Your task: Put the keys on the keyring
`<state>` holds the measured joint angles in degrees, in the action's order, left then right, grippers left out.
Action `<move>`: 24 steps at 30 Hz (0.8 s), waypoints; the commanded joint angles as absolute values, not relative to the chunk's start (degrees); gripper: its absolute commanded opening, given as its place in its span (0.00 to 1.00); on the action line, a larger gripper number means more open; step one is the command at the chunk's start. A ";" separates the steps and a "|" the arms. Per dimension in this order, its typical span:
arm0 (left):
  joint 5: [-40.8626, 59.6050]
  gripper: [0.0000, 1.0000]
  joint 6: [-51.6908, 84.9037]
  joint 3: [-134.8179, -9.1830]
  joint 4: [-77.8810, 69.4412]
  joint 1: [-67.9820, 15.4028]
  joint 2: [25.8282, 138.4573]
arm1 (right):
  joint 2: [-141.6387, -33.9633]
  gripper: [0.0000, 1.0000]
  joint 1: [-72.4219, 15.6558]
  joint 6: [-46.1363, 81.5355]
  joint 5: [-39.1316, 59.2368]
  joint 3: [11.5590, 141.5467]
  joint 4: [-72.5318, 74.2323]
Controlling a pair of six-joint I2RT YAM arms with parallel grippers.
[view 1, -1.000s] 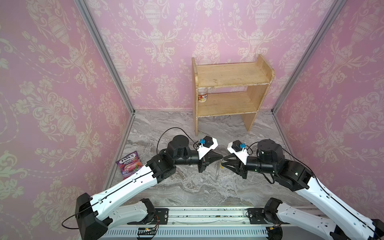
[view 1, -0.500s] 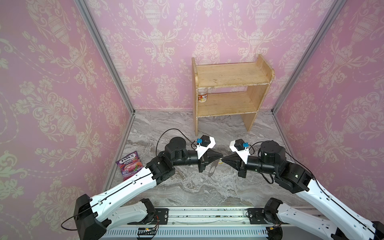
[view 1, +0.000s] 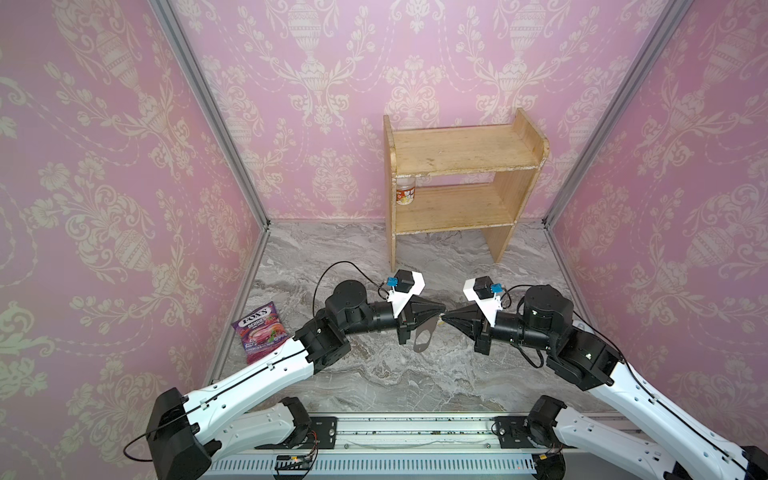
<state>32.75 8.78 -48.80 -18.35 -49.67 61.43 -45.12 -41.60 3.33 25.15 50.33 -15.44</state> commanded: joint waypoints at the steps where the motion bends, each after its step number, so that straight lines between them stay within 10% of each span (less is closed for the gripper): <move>1: 32.55 0.00 12.02 -48.28 -27.73 -50.01 61.81 | -46.17 0.00 -42.07 6.62 29.20 49.07 -10.15; 24: 33.93 0.00 16.33 -45.00 -38.09 -50.01 64.92 | -50.09 0.00 -42.45 14.00 30.87 47.95 0.02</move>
<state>30.94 14.66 -45.43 -35.44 -48.49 63.02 -47.88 -40.95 13.65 26.81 47.75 -0.64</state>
